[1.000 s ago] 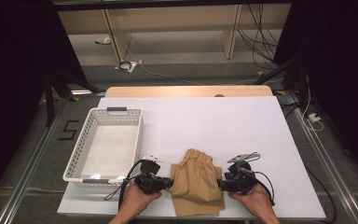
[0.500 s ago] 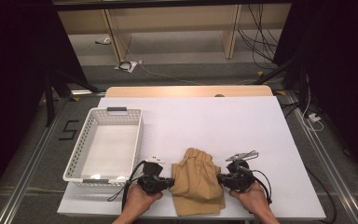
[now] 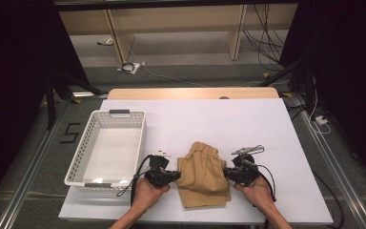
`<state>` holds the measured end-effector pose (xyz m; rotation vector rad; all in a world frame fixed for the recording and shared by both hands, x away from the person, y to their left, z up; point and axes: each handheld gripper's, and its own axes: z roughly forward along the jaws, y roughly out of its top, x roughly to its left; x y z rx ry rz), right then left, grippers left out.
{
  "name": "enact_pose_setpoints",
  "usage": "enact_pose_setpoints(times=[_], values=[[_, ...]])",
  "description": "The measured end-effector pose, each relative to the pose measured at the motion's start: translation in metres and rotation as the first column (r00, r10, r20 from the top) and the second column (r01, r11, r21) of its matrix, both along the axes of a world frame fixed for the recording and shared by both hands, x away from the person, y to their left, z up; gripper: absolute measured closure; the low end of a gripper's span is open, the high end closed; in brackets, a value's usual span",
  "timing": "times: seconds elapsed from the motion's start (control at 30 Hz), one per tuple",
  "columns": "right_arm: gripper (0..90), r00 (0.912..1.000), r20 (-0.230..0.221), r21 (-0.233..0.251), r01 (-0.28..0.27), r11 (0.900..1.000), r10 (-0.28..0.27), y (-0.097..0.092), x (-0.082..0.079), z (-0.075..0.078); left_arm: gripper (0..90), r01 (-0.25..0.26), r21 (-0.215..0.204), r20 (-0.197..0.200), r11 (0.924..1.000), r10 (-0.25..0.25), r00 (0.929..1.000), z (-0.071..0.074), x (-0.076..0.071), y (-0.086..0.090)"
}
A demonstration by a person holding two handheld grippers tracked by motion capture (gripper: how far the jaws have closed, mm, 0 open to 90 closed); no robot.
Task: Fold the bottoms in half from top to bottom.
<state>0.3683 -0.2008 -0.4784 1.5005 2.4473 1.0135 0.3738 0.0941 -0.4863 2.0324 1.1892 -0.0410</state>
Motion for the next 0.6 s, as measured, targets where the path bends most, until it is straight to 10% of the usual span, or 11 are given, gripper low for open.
enact_pose_setpoints(times=[0.6], values=[[86.2,0.9983,0.034,-0.017,0.049,0.9987,-0.048,0.004,0.040,0.000,88.8,-0.077,0.011,0.021,0.9970,0.077,0.9968,0.003,0.039,-0.003]])
